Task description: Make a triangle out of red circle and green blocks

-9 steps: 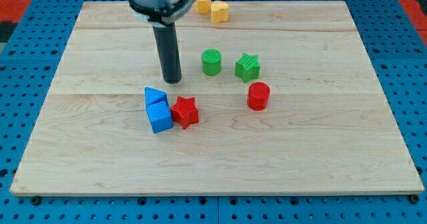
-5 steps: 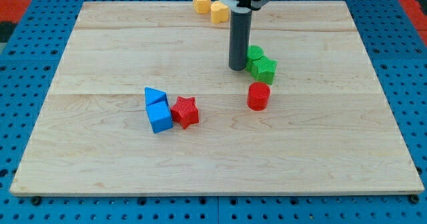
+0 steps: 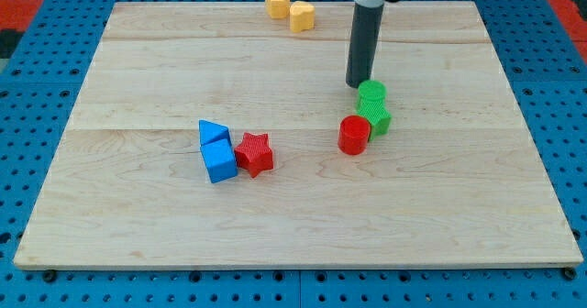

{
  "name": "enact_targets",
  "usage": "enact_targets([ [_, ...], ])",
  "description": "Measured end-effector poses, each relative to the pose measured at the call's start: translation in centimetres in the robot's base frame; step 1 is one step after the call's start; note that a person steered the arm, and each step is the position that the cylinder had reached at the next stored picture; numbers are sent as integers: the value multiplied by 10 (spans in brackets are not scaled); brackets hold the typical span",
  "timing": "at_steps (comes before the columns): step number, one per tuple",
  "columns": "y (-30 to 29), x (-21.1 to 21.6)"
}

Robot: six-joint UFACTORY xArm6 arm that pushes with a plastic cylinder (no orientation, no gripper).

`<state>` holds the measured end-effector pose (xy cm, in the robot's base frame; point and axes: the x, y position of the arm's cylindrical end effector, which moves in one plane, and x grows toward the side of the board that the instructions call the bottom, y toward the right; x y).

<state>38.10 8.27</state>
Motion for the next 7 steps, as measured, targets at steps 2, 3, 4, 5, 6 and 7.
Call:
enact_targets([
  [2, 0, 57],
  [3, 28, 68],
  [4, 47, 93],
  [5, 26, 98],
  [6, 7, 106],
  [7, 20, 129],
])
